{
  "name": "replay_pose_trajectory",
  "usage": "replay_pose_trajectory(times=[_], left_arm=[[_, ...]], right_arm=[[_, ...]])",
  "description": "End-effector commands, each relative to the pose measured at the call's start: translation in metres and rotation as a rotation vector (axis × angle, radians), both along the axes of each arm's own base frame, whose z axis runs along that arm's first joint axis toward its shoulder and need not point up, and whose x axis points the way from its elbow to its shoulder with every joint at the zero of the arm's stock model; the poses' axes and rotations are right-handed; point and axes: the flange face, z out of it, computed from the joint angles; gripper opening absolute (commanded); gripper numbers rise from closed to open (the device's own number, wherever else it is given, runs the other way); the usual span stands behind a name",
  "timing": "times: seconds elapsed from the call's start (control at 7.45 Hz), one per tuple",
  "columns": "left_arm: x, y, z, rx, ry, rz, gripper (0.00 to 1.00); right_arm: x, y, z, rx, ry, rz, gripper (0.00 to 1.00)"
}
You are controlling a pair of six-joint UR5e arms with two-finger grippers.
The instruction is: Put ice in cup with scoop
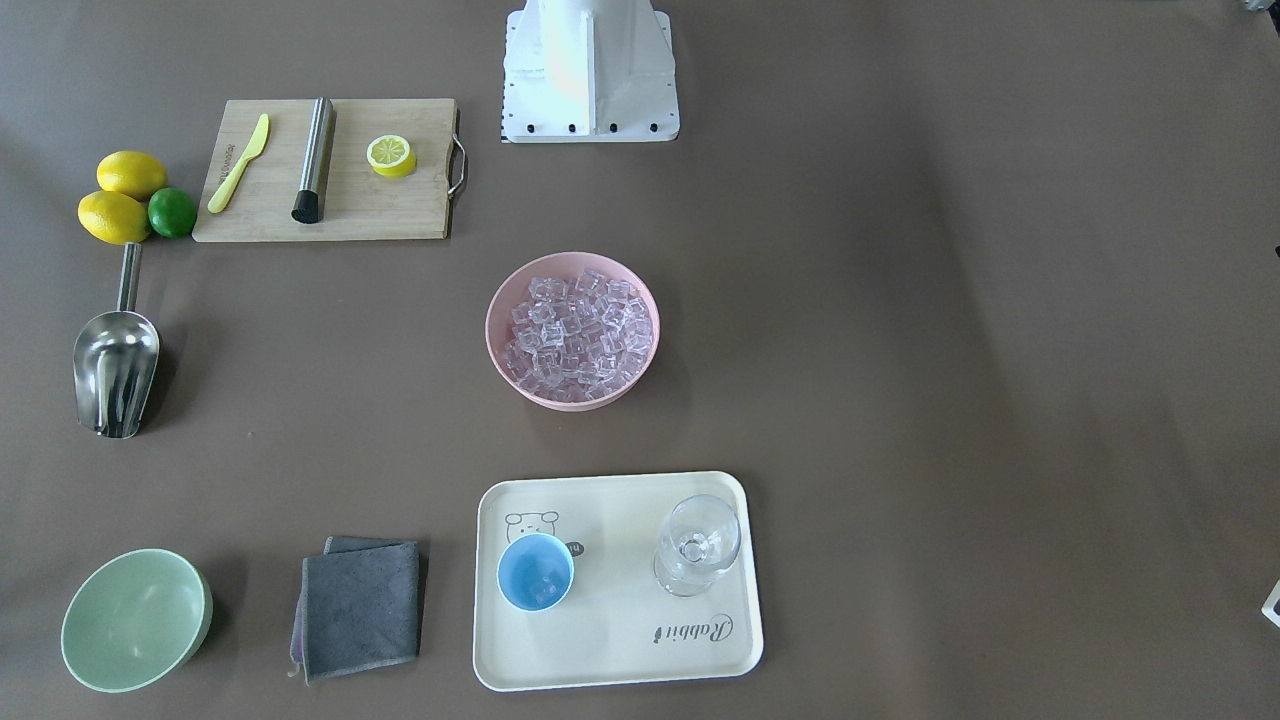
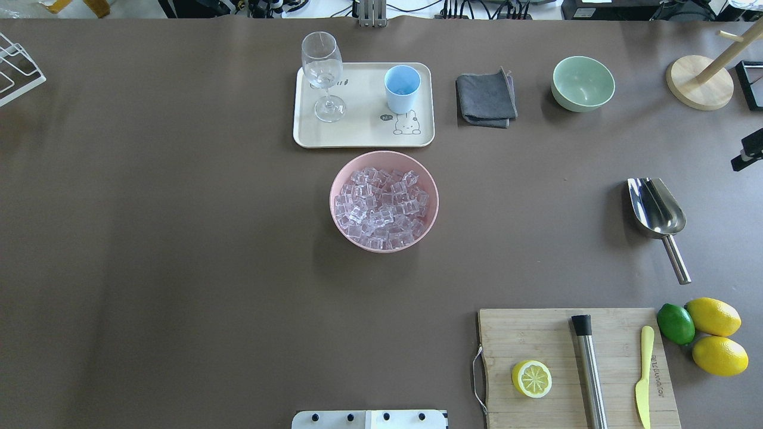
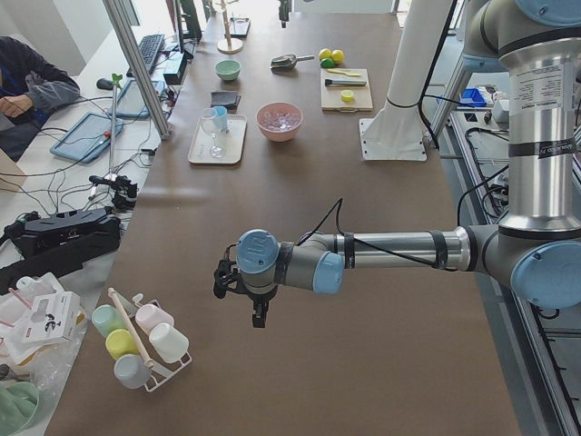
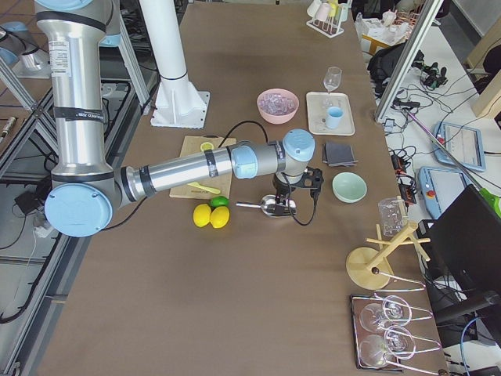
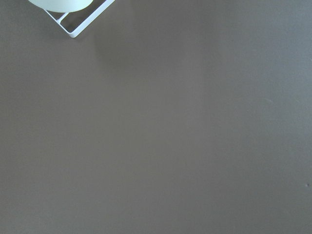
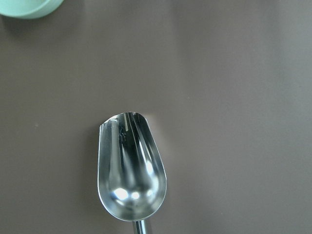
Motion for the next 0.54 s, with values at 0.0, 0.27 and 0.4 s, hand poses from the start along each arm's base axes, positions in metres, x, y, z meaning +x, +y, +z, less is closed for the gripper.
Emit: replay_pose_trajectory(times=[0.0, 0.27, 0.4], left_arm=[[0.0, 0.0, 0.001, -0.001, 0.0, 0.001, 0.99], [0.0, 0.0, 0.001, -0.001, 0.0, 0.001, 0.99], [0.0, 0.0, 0.001, -0.001, 0.0, 0.001, 0.99]], right_arm=[[0.084, 0.006, 0.008, 0.099, 0.071, 0.052, 1.0], [0.142, 0.021, 0.046, 0.183, 0.186, -0.14, 1.0], [0.156, 0.034, 0.067, 0.157, 0.182, -0.132, 1.0]])
